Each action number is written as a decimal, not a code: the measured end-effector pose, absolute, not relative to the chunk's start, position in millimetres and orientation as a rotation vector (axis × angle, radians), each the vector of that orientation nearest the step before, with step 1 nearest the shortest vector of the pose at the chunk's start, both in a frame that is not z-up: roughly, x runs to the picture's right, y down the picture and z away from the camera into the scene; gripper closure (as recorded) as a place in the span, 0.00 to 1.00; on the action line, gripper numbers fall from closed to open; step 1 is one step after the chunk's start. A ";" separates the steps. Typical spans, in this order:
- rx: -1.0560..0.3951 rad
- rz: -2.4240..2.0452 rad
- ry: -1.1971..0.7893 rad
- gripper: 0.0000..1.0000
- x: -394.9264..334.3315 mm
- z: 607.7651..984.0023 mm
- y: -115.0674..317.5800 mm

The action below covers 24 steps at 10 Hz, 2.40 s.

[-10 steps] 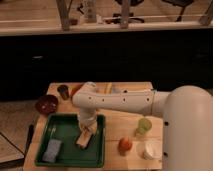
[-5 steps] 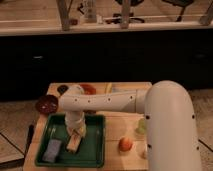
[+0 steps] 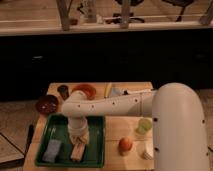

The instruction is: Wipe tray with eraser

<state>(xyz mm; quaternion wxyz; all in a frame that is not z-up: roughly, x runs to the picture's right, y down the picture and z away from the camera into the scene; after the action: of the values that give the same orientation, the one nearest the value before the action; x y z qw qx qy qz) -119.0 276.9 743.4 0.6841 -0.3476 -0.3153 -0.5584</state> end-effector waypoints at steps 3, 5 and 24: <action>-0.773 -1.192 -0.655 1.00 -89.3 754.3 252.3; -0.763 -1.169 -0.633 1.00 -87.1 765.8 232.1; -0.751 -0.936 -0.604 1.00 -72.0 776.3 243.4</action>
<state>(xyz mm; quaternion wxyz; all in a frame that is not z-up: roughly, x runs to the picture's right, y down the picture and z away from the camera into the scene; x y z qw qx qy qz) -72.0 243.4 776.3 0.7828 -0.3479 -0.2796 -0.4335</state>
